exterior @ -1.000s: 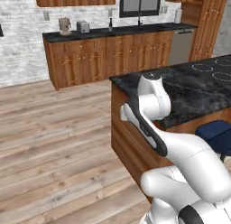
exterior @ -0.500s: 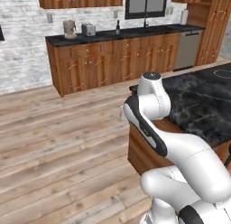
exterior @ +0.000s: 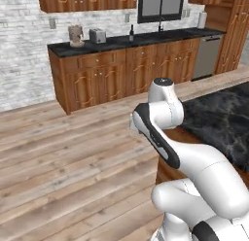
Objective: There is a wine glass and glass cup on the dining counter. Place the wine bottle next to the wine glass and the juice bottle next to the glass cup.
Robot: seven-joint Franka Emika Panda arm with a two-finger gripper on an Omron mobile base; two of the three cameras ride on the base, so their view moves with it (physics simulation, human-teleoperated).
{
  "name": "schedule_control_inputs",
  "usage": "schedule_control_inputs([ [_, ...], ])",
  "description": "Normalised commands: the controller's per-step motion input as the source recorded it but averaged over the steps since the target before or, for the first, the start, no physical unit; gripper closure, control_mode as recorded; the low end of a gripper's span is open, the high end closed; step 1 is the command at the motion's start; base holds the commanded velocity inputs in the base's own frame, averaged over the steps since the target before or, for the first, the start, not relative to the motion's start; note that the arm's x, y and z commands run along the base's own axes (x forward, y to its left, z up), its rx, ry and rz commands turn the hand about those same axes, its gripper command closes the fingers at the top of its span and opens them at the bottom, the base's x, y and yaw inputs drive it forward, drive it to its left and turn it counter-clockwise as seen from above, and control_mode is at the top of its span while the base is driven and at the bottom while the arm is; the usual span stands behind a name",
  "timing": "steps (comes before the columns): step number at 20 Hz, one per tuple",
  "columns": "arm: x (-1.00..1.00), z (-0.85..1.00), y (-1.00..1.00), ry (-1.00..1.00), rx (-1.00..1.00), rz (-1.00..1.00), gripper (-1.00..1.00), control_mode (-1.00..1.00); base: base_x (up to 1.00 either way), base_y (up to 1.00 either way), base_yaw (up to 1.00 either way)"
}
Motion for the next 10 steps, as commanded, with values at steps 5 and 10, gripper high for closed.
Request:
schedule_control_inputs([
  [5,0.0,0.0,0.0,0.0,0.0,0.0,-1.0,1.0,0.86,0.41,-0.16],
  [10,0.0,0.0,0.0,0.0,0.0,0.0,-1.0,1.0,0.89,0.33,-0.21],
])
